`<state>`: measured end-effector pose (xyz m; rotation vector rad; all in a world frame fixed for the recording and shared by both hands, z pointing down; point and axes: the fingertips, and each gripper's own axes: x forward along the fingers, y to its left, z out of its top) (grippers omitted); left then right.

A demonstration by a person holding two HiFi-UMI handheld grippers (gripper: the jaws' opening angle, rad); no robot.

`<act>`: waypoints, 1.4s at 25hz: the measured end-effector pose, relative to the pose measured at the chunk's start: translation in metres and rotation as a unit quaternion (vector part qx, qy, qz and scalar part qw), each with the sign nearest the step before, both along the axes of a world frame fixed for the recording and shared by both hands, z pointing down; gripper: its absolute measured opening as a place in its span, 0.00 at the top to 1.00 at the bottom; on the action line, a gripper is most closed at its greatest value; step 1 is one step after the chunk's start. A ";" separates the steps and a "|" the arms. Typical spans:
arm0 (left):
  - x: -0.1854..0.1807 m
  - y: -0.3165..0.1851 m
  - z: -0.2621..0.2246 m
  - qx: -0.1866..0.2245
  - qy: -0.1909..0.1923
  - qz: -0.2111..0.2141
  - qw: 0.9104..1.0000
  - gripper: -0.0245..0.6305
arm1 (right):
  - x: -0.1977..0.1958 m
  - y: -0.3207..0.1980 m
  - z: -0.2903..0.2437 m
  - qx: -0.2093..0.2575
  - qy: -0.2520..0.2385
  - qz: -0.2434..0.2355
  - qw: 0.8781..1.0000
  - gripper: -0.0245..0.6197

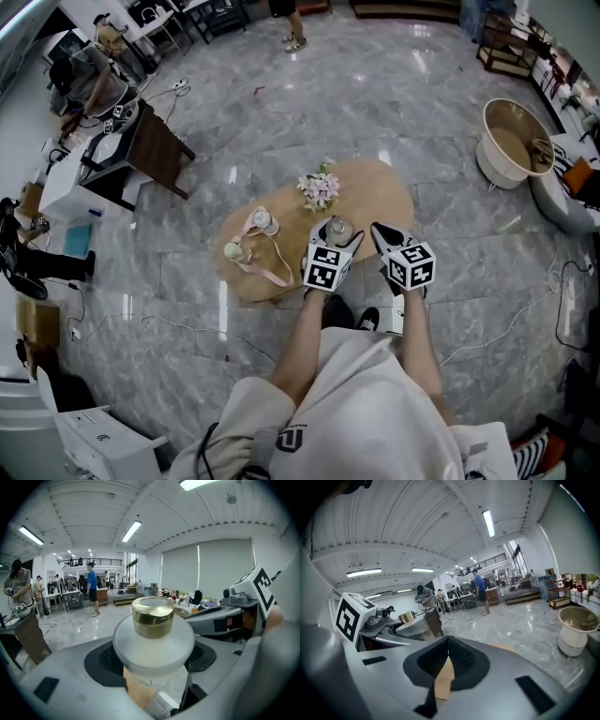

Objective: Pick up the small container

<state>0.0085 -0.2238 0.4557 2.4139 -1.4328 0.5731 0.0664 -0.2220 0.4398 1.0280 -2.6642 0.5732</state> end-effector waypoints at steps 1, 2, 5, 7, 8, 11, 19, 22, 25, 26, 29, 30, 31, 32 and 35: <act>0.001 -0.002 -0.004 0.004 0.003 -0.001 1.000 0.46 | -0.002 0.000 -0.002 0.003 0.001 -0.003 1.000 0.85; 0.002 -0.003 -0.007 0.007 0.004 -0.002 1.000 0.46 | -0.003 -0.001 -0.004 0.005 0.001 -0.006 1.000 0.85; 0.008 -0.005 -0.008 0.007 0.009 -0.003 1.000 0.46 | -0.005 -0.001 -0.007 0.009 0.001 -0.013 1.000 0.85; 0.010 -0.005 -0.006 0.004 0.011 -0.003 1.000 0.46 | -0.005 -0.001 -0.007 0.011 0.006 -0.017 1.000 0.85; 0.010 -0.004 -0.005 0.003 0.011 -0.003 1.000 0.46 | -0.005 0.000 -0.006 0.012 0.008 -0.019 1.000 0.85; 0.008 -0.006 -0.004 0.002 0.016 -0.012 1.000 0.46 | -0.006 0.000 -0.002 0.010 0.014 -0.030 0.999 0.85; 0.002 -0.009 -0.011 0.009 0.017 -0.029 0.999 0.46 | -0.011 0.002 0.000 0.005 0.010 -0.041 0.999 0.85; 0.004 -0.009 -0.014 0.012 0.019 -0.031 0.999 0.46 | -0.008 0.003 0.001 0.005 0.014 -0.042 0.999 0.85; 0.004 -0.009 -0.011 0.010 0.017 -0.031 0.999 0.46 | -0.009 0.004 0.005 0.006 0.024 -0.043 0.999 0.85; 0.005 -0.008 -0.010 0.009 0.018 -0.031 0.999 0.46 | -0.009 0.005 0.006 0.006 0.026 -0.042 0.999 0.85; 0.005 -0.005 -0.010 0.008 0.017 -0.029 0.999 0.46 | -0.008 0.006 0.006 0.004 0.021 -0.040 0.999 0.86; 0.005 -0.005 -0.010 0.009 0.015 -0.028 0.999 0.46 | -0.008 0.006 0.006 0.003 0.019 -0.040 0.999 0.86; 0.005 -0.005 -0.010 0.009 0.014 -0.028 0.999 0.46 | -0.008 0.006 0.006 0.002 0.016 -0.039 0.999 0.86; 0.005 -0.005 -0.010 0.009 0.013 -0.028 0.999 0.46 | -0.009 0.005 0.006 0.001 0.014 -0.039 0.999 0.85; 0.002 -0.005 -0.009 0.008 0.009 -0.027 1.000 0.46 | -0.011 0.005 0.007 0.003 0.019 -0.041 0.999 0.85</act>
